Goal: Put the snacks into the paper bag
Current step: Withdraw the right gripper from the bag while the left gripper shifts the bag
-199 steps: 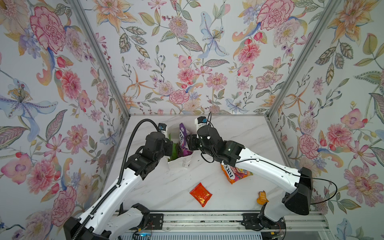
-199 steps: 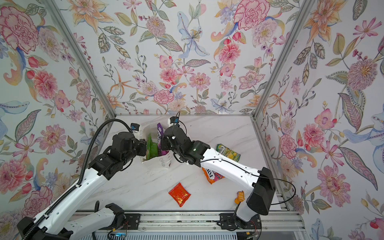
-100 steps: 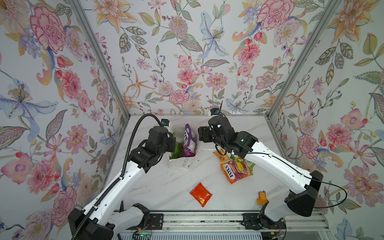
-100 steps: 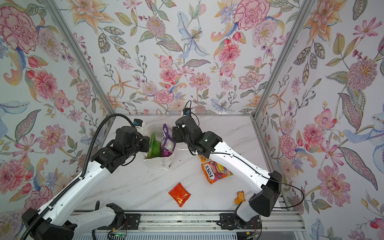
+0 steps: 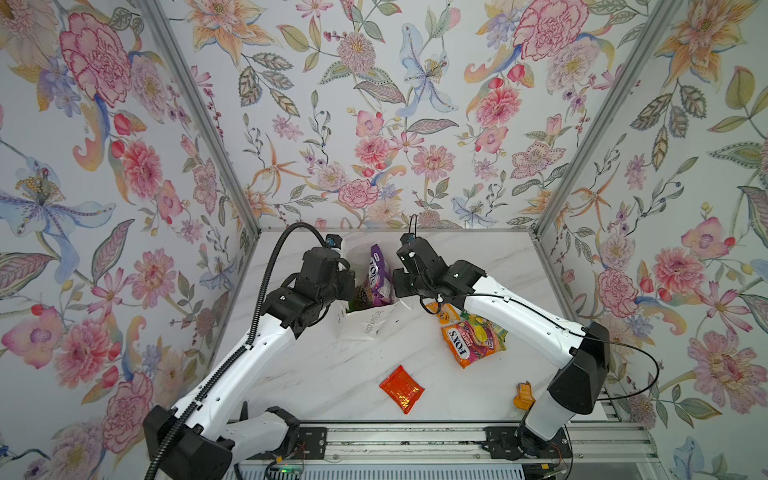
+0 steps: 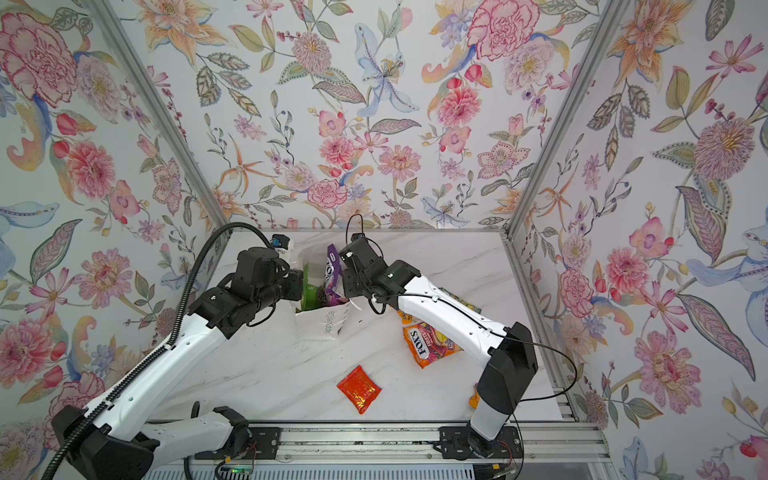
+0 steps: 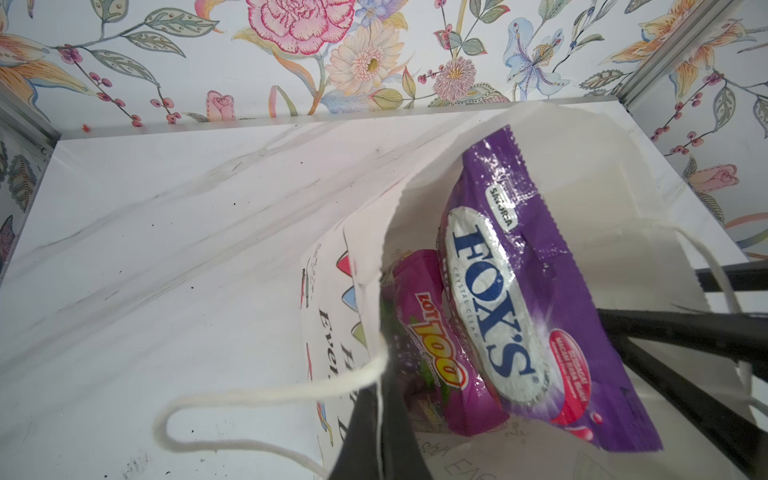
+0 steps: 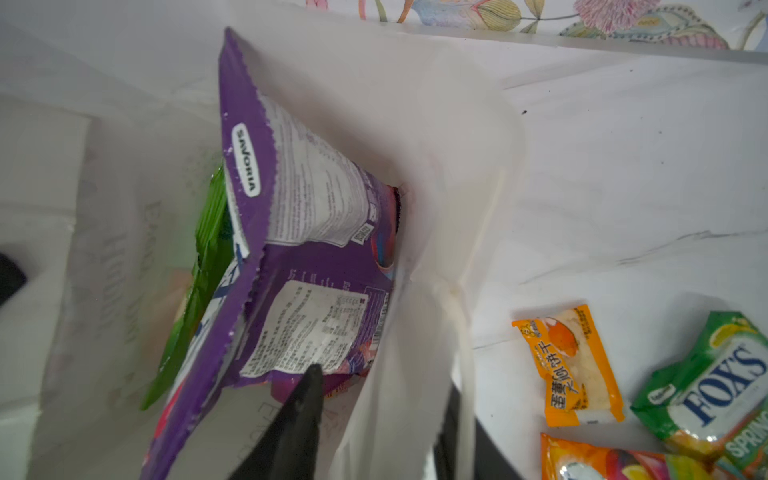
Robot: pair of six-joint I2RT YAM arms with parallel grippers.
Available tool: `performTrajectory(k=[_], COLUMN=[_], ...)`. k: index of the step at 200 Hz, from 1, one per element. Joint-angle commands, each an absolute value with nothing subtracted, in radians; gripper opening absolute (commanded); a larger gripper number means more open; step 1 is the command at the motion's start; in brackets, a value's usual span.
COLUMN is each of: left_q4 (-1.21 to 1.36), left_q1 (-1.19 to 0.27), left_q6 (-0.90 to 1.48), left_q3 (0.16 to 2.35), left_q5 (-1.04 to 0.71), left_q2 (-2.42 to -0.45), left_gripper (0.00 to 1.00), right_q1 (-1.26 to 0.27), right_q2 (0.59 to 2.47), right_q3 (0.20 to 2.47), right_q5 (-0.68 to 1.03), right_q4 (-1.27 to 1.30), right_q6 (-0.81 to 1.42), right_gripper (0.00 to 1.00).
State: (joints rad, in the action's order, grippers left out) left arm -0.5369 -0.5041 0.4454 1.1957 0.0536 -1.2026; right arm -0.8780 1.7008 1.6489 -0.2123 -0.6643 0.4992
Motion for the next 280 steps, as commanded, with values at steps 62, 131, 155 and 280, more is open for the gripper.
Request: performTrajectory(k=[62, 131, 155, 280], left_q4=[-0.404, -0.525, -0.437, -0.558], left_q1=[-0.535, -0.551, -0.554, -0.567], left_q6=[0.549, 0.525, 0.522, 0.423], left_q3=[1.443, 1.345, 1.340, 1.336], left_q5=[-0.062, 0.079, 0.022, 0.076], left_q2=[-1.247, -1.335, -1.274, -1.342], left_gripper=[0.00, 0.00, 0.00, 0.00], right_q1=[-0.893, -0.715, -0.707, -0.722], right_q2=[1.555, 1.377, 1.412, 1.442], right_q3=[1.658, 1.335, 1.338, 1.382], right_q5=[-0.223, -0.104, -0.104, -0.037], right_q4=[-0.595, -0.417, -0.439, -0.457], right_q6=[0.493, 0.587, 0.582, 0.536], right_gripper=[0.00, 0.00, 0.00, 0.14])
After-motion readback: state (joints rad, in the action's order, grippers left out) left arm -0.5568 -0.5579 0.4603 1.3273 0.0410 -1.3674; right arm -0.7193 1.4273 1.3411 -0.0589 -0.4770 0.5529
